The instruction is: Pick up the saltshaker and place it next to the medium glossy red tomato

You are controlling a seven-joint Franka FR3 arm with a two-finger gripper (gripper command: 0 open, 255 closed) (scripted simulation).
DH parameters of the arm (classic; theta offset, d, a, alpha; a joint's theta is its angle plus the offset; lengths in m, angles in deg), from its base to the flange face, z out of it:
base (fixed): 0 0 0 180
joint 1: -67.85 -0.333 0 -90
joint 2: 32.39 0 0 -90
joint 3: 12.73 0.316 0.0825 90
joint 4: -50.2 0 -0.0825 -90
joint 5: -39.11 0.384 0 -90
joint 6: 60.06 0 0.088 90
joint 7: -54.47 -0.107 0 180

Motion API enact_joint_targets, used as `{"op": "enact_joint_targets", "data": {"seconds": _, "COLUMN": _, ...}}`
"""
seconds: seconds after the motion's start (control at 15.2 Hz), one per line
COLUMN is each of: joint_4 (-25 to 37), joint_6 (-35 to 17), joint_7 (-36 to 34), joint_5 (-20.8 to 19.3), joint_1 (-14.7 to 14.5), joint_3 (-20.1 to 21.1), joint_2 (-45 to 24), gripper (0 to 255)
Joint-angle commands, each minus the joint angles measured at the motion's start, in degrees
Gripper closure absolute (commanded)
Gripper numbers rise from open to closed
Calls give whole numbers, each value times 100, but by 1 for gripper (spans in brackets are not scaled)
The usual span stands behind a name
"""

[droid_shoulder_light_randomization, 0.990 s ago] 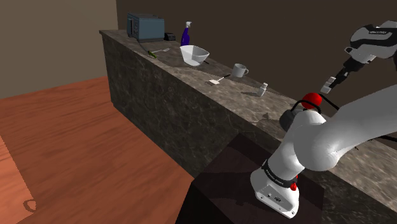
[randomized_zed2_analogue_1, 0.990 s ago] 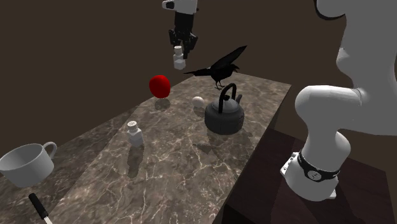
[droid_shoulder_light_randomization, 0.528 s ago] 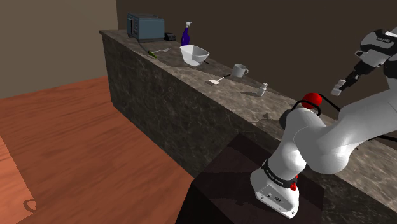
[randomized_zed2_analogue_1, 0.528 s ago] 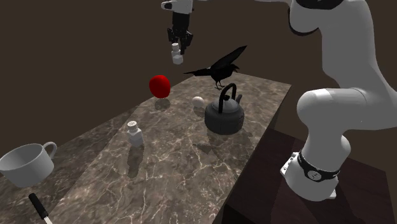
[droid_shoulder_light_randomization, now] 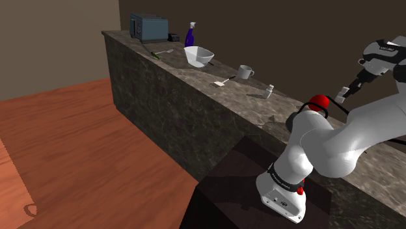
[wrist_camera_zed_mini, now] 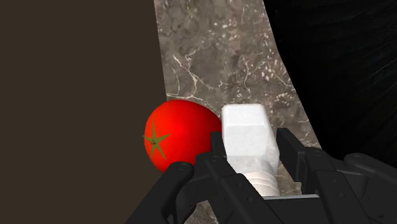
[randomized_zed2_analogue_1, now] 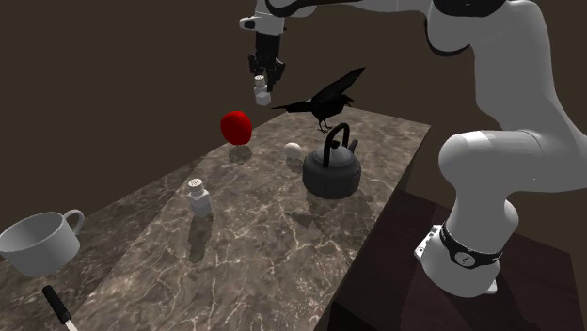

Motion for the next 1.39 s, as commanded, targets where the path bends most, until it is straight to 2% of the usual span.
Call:
{"op": "enact_joint_targets", "data": {"seconds": 0.0, "joint_4": -143, "joint_6": -140, "joint_7": -24, "joint_5": -35, "joint_1": 42, "joint_3": -19, "joint_2": 29, "gripper": 255}}
{"op": "enact_joint_targets", "data": {"seconds": 0.59, "joint_4": -664, "joint_6": -705, "joint_7": -141, "joint_5": -230, "joint_1": 130, "joint_3": -166, "joint_2": 201, "gripper": 255}}
{"op": "enact_joint_targets", "data": {"seconds": 1.32, "joint_4": -1113, "joint_6": -1326, "joint_7": -294, "joint_5": -536, "joint_1": 97, "joint_3": -452, "joint_2": 480, "gripper": 255}}
